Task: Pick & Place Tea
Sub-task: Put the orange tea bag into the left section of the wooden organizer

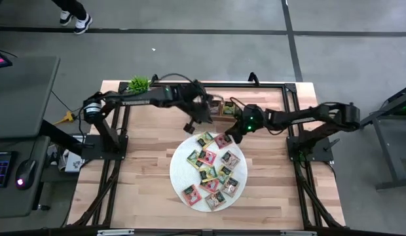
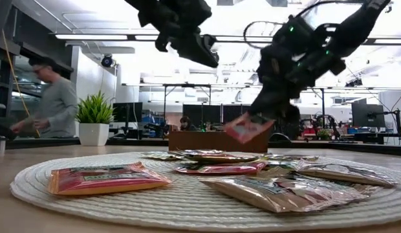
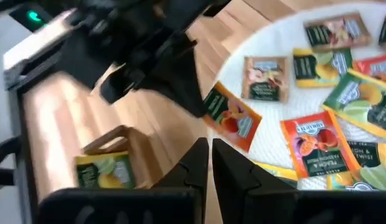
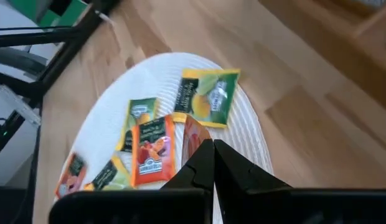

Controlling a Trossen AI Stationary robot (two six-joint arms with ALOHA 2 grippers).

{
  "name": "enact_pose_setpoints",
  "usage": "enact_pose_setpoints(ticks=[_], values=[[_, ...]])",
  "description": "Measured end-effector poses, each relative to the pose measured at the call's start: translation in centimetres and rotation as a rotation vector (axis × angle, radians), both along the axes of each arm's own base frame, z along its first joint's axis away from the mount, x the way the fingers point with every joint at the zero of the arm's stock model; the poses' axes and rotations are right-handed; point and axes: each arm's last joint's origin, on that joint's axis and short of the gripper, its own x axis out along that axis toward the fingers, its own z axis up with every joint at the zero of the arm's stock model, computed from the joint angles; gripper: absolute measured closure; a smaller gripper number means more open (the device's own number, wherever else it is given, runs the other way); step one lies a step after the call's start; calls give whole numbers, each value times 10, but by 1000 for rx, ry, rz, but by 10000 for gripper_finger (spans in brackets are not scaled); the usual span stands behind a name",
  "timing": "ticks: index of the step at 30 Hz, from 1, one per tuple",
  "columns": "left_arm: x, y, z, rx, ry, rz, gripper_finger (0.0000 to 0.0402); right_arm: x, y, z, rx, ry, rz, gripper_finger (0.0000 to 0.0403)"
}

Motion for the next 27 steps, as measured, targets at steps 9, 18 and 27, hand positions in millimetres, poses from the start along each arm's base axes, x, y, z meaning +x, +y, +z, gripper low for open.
enact_pose_setpoints(ticks=[9, 18, 27], values=[[-25, 49, 12, -133, -57, 58, 383, 4, -13, 62, -173, 131, 103, 403], [-37, 72, 13, -249, -62, 146, 383, 14, -31, 131, -367, 302, 246, 403], [-28, 56, 11, -403, -62, 29, 383, 24, -34, 174, -523, 388, 333, 403]])
